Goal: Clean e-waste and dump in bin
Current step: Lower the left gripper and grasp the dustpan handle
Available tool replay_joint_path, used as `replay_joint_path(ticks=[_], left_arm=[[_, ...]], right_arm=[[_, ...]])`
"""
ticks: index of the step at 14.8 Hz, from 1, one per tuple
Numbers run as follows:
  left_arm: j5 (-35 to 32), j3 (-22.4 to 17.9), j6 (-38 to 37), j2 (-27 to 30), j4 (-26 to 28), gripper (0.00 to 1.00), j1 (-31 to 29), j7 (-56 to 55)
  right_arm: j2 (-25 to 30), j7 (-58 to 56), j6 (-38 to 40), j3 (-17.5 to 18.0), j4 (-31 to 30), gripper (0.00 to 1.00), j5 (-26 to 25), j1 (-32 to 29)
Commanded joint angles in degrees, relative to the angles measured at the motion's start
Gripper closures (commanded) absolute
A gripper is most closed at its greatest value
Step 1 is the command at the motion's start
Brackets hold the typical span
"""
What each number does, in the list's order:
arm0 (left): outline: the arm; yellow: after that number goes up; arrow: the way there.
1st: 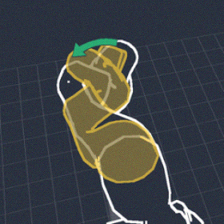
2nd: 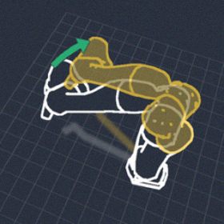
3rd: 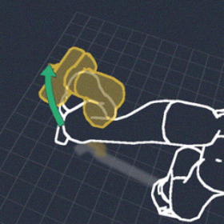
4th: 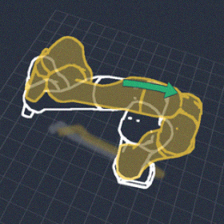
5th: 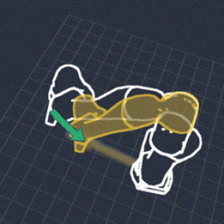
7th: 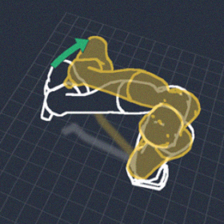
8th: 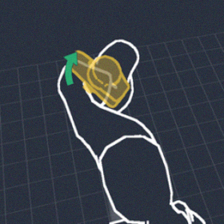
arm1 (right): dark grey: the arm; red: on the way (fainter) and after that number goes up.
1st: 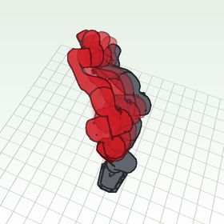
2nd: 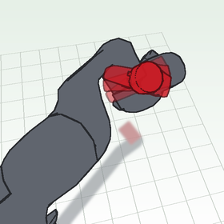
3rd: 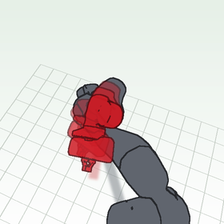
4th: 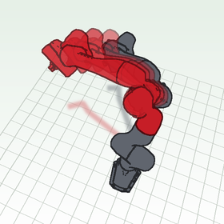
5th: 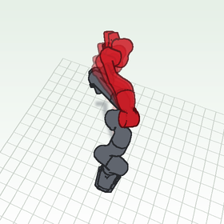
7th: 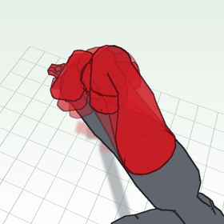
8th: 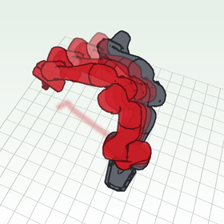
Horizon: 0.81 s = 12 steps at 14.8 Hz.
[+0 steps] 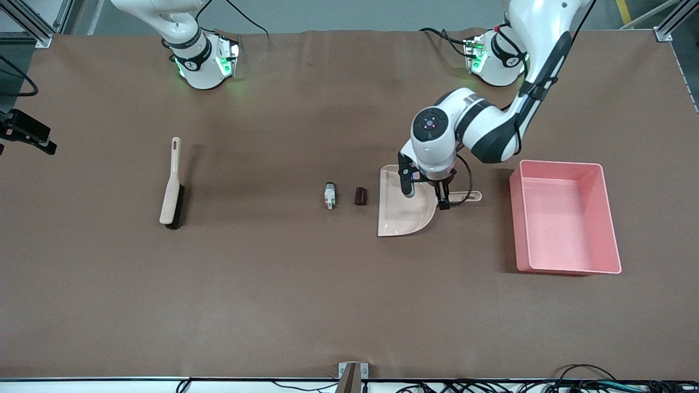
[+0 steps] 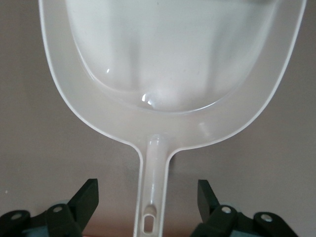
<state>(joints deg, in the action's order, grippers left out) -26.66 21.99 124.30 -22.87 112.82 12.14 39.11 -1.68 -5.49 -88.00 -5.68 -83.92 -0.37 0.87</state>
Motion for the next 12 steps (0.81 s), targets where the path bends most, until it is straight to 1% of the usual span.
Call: replay_joint_path(ticks=[1,4,7,8,10,12], left_arm=[[-0.9,0.4,1.6,0.0,1.4,0.11,-0.9,2.0],[-2.9,0.5,1.6,-0.7,1.7,0.11,-1.0,2.2],[-3.1,0.4,1.7,-1.2,1.7,0.11,-1.2,2.2],[-3.1,0.4,1.7,-1.3,1.7,0.11,-1.1,2.2],[-3.1,0.4,1.7,-1.4,1.7,0.11,-1.2,2.4],[-3.1,0.5,1.6,-1.4,1.7,0.11,-1.2,2.4]], right_arm=[[0.9,0.0,-0.4,0.3,-0.9,0.00,0.6,-0.4],[0.9,0.0,-0.4,0.3,-1.0,0.00,0.6,-0.4],[0.9,0.0,-0.2,0.3,-0.9,0.00,0.6,-0.4],[0.9,0.1,-0.1,0.3,-0.9,0.00,0.9,-0.5],[0.7,0.1,0.3,0.0,-1.0,0.00,3.2,-1.4],[0.2,-0.2,1.4,0.1,-1.1,0.00,3.1,-1.6]])
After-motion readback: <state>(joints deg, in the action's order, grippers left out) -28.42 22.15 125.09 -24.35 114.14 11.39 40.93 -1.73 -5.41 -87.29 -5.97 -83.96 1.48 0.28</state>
